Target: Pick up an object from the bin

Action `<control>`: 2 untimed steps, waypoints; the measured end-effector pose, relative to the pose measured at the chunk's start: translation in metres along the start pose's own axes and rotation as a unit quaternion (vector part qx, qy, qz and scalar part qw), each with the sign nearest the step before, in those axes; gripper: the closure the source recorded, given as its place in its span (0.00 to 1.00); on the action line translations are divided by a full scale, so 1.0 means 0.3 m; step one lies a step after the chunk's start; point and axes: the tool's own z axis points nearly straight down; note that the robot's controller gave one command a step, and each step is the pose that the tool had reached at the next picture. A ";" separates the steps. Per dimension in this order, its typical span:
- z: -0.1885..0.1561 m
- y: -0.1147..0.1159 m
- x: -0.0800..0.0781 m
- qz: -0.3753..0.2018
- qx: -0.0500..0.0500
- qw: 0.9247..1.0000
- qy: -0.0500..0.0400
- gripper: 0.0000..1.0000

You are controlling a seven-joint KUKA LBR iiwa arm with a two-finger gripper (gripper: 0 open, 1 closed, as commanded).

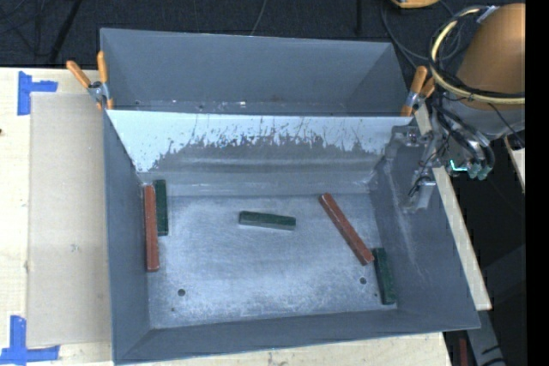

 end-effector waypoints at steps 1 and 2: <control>-0.143 -0.050 -0.018 -0.020 0.002 1.000 -0.007 0.00; 0.071 0.219 0.013 0.022 -0.002 1.000 -0.001 0.00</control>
Offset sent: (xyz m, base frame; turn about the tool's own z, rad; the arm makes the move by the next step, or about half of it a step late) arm 0.0041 -0.0146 0.0405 -0.0411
